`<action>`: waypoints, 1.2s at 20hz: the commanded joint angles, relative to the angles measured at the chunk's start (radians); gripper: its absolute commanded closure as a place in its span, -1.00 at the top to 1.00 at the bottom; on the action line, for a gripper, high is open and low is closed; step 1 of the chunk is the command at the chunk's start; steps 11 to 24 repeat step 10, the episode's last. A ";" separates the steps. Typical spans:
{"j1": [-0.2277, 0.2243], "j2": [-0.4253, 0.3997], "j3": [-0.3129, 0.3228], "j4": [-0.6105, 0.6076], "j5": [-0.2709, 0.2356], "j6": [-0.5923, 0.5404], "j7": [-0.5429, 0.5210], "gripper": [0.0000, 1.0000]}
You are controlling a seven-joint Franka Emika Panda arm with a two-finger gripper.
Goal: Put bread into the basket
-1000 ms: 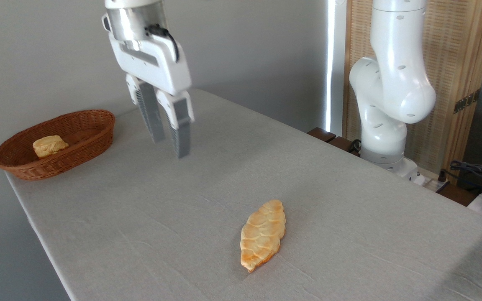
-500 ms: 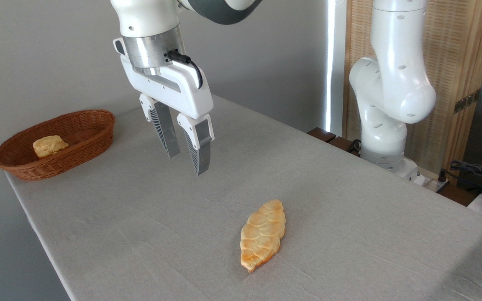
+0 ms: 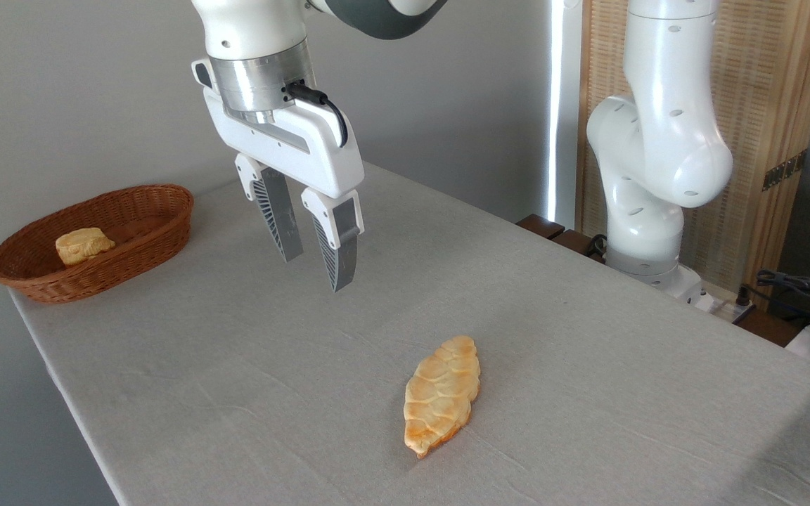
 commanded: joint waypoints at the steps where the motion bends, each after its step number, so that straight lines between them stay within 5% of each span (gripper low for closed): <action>1: 0.137 -0.009 -0.133 0.005 -0.015 -0.025 -0.001 1.00; 5: 0.266 -0.003 -0.254 0.016 -0.015 -0.005 0.002 1.00; 8: 0.293 0.001 -0.279 0.017 -0.014 0.043 0.005 1.00; 24: 0.296 0.007 -0.281 0.017 -0.014 0.065 0.008 1.00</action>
